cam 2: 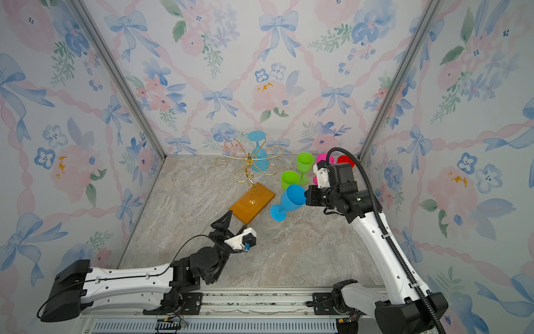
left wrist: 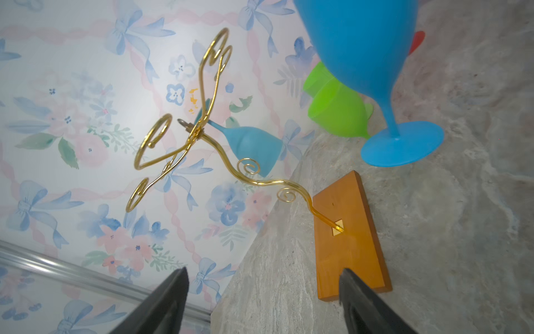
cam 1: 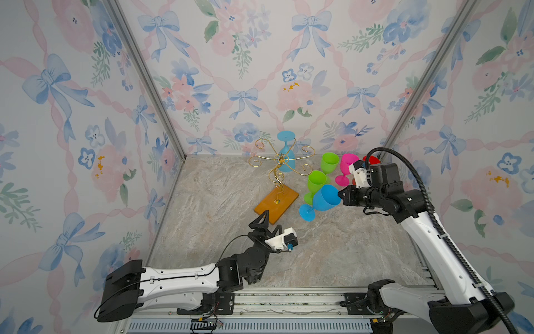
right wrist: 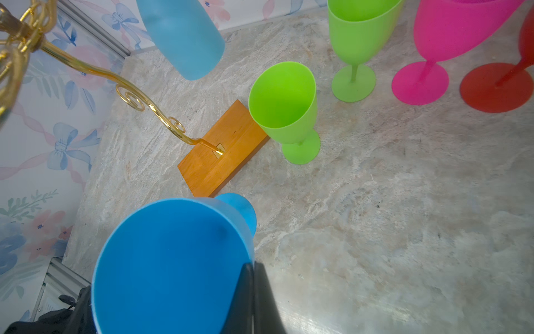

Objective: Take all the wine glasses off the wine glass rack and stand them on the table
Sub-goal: 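Open the left gripper while the right carries the blue glass away, then lower the blue glass upright beside the lime-green glasses with the right gripper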

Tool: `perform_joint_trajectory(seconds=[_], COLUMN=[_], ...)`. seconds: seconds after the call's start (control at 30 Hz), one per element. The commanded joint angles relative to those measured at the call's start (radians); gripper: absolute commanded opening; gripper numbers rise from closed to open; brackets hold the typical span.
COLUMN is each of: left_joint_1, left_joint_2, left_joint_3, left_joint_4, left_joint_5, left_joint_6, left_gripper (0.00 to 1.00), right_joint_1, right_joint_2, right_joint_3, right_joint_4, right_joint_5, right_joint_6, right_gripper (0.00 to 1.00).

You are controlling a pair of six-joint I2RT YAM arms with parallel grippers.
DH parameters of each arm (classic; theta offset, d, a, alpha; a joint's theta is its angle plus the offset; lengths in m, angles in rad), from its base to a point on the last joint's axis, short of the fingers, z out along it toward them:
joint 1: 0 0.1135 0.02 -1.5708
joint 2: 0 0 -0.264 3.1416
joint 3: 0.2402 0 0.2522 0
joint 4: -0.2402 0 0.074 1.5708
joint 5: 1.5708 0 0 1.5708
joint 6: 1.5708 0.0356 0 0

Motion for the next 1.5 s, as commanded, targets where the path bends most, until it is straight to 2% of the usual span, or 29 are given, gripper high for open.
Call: perform_joint_trajectory(seconds=[0.0, 0.03, 0.17, 0.27, 0.4, 0.73, 0.83, 1.0, 1.47], left_joint_1=[0.124, 0.172, 0.295, 0.398, 0.543, 0.754, 0.790, 0.829, 0.873], left_joint_2=[-0.065, -0.084, -0.138, -0.141, -0.113, -0.017, -0.009, 0.018, 0.127], left_joint_3=[0.087, 0.097, 0.083, 0.077, 0.087, 0.128, 0.132, 0.162, 0.230], left_joint_4=[-0.284, -0.307, -0.313, -0.332, -0.365, -0.354, -0.352, -0.334, -0.231], left_joint_5=[0.137, 0.173, 0.243, 0.294, 0.420, 0.570, 0.598, 0.571, 0.606], left_joint_6=[-0.371, -0.418, -0.462, -0.525, -0.640, -0.747, -0.766, -0.768, -0.797], left_gripper=[0.88, 0.89, 0.94, 0.98, 0.98, 0.98, 0.98, 0.98, 0.98], right_joint_1=[-0.016, -0.019, -0.051, -0.074, -0.096, -0.131, -0.135, -0.141, -0.154], right_joint_2=[-0.013, -0.011, 0.009, 0.021, 0.047, 0.137, 0.178, 0.254, 0.389], right_joint_3=[0.029, 0.029, 0.031, 0.034, 0.074, 0.140, 0.167, 0.231, 0.320], right_joint_4=[-0.084, -0.094, -0.135, -0.149, -0.171, -0.144, -0.134, -0.133, -0.119], right_joint_5=[0.083, 0.104, 0.181, 0.229, 0.300, 0.355, 0.355, 0.355, 0.335], right_joint_6=[-0.036, -0.039, -0.030, -0.029, -0.039, -0.053, -0.059, -0.074, -0.094], right_gripper=[0.00, 0.00, 0.00, 0.00, 0.00, 0.00, 0.00, 0.00, 0.00])
